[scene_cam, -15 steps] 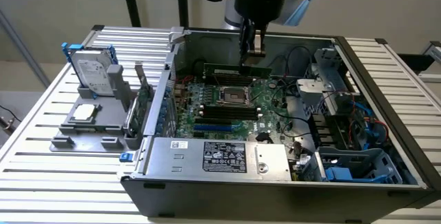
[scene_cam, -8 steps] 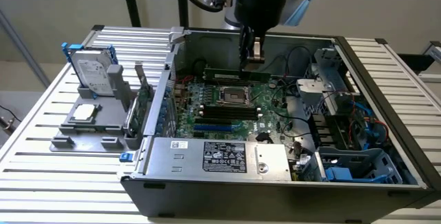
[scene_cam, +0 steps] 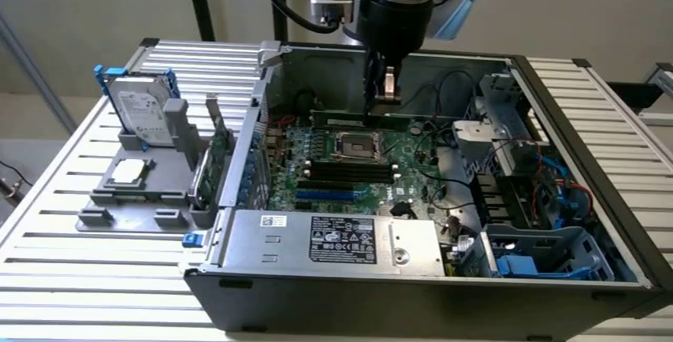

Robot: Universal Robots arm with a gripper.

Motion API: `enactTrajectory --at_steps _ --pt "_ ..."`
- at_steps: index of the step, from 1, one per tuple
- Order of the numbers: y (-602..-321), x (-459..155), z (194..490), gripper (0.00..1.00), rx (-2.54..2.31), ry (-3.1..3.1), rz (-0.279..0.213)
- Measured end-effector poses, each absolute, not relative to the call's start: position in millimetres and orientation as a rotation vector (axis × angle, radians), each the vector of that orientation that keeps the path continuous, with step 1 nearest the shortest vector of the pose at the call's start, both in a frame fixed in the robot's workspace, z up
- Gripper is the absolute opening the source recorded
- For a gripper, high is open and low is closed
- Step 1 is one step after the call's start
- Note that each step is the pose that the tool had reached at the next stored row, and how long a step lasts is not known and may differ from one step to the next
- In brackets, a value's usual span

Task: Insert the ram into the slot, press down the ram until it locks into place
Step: 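Insert the ram into the slot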

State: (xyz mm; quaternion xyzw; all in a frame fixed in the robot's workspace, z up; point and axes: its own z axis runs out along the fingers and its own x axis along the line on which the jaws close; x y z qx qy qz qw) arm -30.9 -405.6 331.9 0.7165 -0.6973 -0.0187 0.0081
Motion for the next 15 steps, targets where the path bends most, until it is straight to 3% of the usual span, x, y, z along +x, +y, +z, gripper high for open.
enactTrajectory --at_steps 15 --pt "-393 -37 305 0.14 2.257 -2.166 -0.053"
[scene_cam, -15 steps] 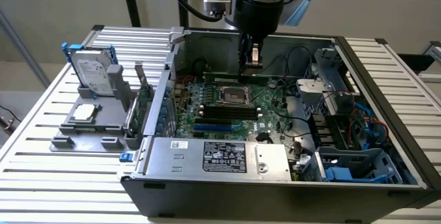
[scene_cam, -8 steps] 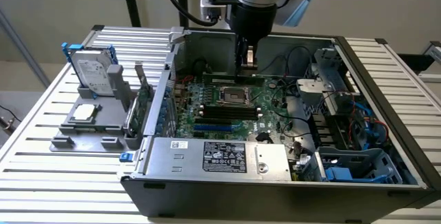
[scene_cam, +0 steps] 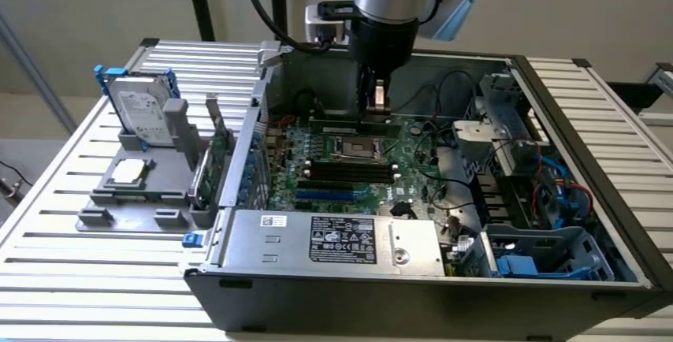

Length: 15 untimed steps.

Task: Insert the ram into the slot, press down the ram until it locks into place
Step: 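Insert the ram into the slot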

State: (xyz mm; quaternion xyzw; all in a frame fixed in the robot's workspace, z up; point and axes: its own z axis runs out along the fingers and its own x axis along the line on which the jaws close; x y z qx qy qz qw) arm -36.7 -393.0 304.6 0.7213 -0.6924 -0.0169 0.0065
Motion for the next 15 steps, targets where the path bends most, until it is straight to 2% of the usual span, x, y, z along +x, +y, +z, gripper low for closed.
enactTrajectory --at_steps 15 --pt "-397 -32 278 0.14 2.256 -2.165 -0.051"
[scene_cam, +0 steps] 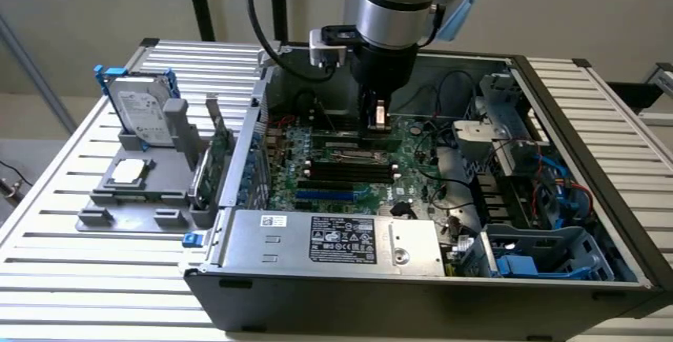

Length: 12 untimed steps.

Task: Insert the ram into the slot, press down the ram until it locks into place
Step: 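Insert the ram into the slot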

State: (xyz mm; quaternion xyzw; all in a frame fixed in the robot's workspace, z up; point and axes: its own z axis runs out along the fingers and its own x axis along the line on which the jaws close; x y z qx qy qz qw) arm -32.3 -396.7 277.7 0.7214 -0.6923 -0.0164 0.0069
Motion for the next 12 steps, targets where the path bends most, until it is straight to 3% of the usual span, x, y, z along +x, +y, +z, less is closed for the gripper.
enactTrajectory --at_steps 12 --pt "-402 -32 264 0.14 2.254 -2.163 -0.046"
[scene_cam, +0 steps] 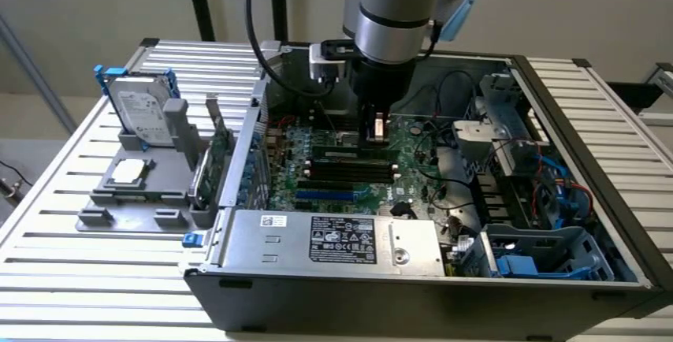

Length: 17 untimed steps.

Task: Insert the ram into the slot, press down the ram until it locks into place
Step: 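Insert the ram into the slot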

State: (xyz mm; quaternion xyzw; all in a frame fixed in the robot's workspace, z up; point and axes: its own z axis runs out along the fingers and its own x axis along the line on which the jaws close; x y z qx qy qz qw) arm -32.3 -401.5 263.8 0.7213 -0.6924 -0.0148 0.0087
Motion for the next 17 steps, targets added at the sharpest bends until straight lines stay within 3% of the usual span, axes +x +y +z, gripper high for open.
enactTrajectory --at_steps 17 --pt "-402 -32 249 0.14 2.23 -2.186 -0.044"
